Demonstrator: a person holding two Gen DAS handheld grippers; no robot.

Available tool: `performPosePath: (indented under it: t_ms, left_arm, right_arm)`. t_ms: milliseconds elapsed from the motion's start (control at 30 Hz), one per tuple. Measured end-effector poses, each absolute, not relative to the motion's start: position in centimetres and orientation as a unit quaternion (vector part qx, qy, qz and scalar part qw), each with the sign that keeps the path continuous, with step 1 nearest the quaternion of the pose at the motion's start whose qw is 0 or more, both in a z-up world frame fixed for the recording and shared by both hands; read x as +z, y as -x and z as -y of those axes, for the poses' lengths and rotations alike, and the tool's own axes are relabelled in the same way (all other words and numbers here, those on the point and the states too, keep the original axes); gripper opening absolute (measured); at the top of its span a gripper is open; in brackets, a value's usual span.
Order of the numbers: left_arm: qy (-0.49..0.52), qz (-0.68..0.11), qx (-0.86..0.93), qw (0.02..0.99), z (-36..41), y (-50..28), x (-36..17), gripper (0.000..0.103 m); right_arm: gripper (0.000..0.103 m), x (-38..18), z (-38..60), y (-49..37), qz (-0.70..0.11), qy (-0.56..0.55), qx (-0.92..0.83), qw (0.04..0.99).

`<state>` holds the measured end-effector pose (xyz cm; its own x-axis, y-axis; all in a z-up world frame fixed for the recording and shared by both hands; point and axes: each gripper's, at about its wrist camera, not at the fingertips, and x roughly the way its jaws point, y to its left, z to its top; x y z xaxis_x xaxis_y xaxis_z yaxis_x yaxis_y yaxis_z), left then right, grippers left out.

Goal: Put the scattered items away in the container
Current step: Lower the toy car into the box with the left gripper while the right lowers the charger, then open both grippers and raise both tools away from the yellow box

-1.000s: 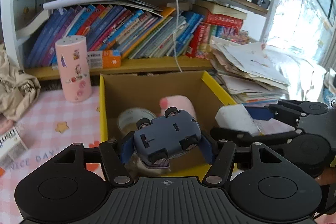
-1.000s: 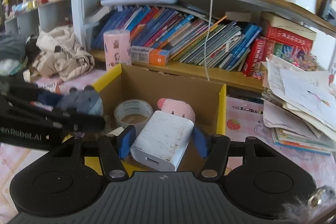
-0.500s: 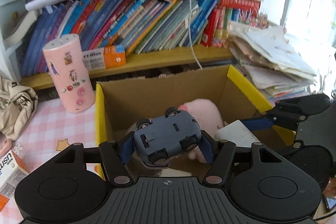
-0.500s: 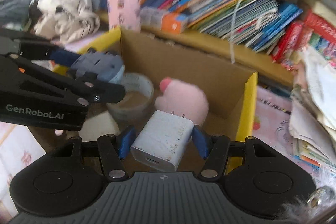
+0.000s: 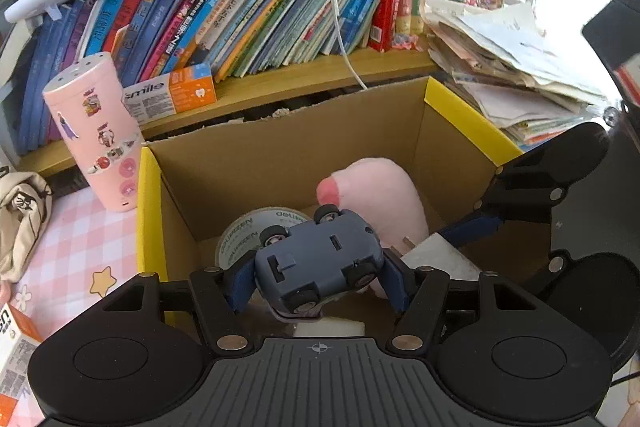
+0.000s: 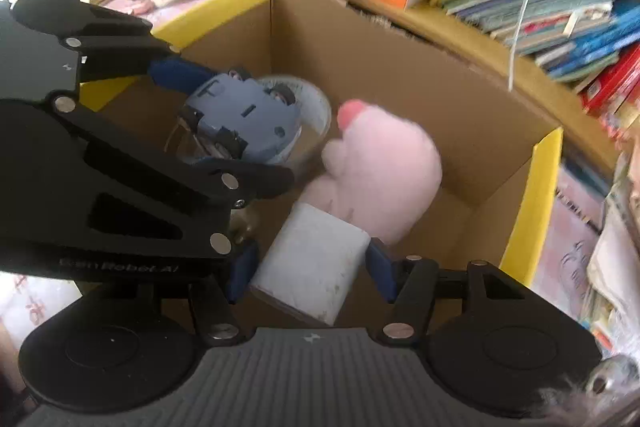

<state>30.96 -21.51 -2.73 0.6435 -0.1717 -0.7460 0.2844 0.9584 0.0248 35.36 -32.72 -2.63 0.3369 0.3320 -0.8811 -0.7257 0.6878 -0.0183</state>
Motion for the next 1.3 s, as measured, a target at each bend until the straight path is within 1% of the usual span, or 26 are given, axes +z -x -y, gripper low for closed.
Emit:
performPosePath:
  t_ms: [100, 367, 433, 467, 500, 533, 567, 633, 733, 800, 967, 1233, 1300]
  left_arm:
    - [-0.077, -0.413, -0.128, 0.898, 21.7, -31.3, -2.8, 0.063]
    - [-0.073, -0.417, -0.128, 0.897, 21.8, -31.4, -2.8, 0.063]
    - [-0.069, -0.411, -0.126, 0.9, 21.7, -31.1, -2.7, 0.064]
    - [-0.066, -0.405, -0.122, 0.904, 21.6, -31.0, -2.6, 0.067]
    - [-0.062, -0.399, -0.113, 0.908, 21.4, -30.9, -2.4, 0.071]
    - [-0.054, -0.396, -0.103, 0.911, 21.1, -30.8, -2.3, 0.078]
    - [-0.045, -0.395, -0.099, 0.912, 20.8, -30.7, -2.1, 0.082]
    - [-0.03, -0.392, -0.097, 0.914, 20.2, -30.3, -1.9, 0.082]
    - [-0.018, -0.382, -0.092, 0.919, 19.6, -29.6, -1.4, 0.083]
    - [-0.016, -0.372, -0.085, 0.924, 19.5, -28.9, -0.8, 0.085]
    - [-0.011, -0.344, -0.073, 0.936, 19.1, -27.1, 0.4, 0.093]
    - [-0.018, -0.318, -0.054, 0.947, 18.9, -24.3, 1.9, 0.096]
    - [-0.017, -0.307, -0.046, 0.95, 18.8, -23.4, 2.3, 0.097]
  right_arm:
    - [0.051, -2.9, 32.7, -35.9, -0.492, 0.201, 0.341, 0.775]
    - [0.051, -3.0, 32.7, -35.8, -0.499, 0.2, 0.34, 0.772]
    - [0.054, -2.9, 32.7, -35.8, -0.494, 0.201, 0.337, 0.776]
    - [0.057, -2.8, 32.8, -35.7, -0.489, 0.199, 0.335, 0.78]
    - [0.063, -2.6, 32.9, -35.7, -0.482, 0.196, 0.332, 0.787]
    - [0.064, -2.3, 33.1, -35.6, -0.473, 0.191, 0.33, 0.794]
    - [0.067, -2.1, 33.2, -35.4, -0.465, 0.182, 0.33, 0.801]
    - [0.067, -1.8, 33.5, -35.1, -0.454, 0.166, 0.327, 0.812]
    - [0.073, -1.4, 33.7, -34.4, -0.444, 0.141, 0.318, 0.826]
    - [0.078, -1.0, 33.7, -33.8, -0.429, 0.136, 0.313, 0.836]
    - [0.085, 0.3, 34.0, -32.4, -0.389, 0.132, 0.3, 0.861]
    - [0.086, 1.6, 34.4, -29.6, -0.337, 0.129, 0.283, 0.889]
    - [0.089, 2.0, 34.8, -28.7, -0.318, 0.123, 0.274, 0.899]
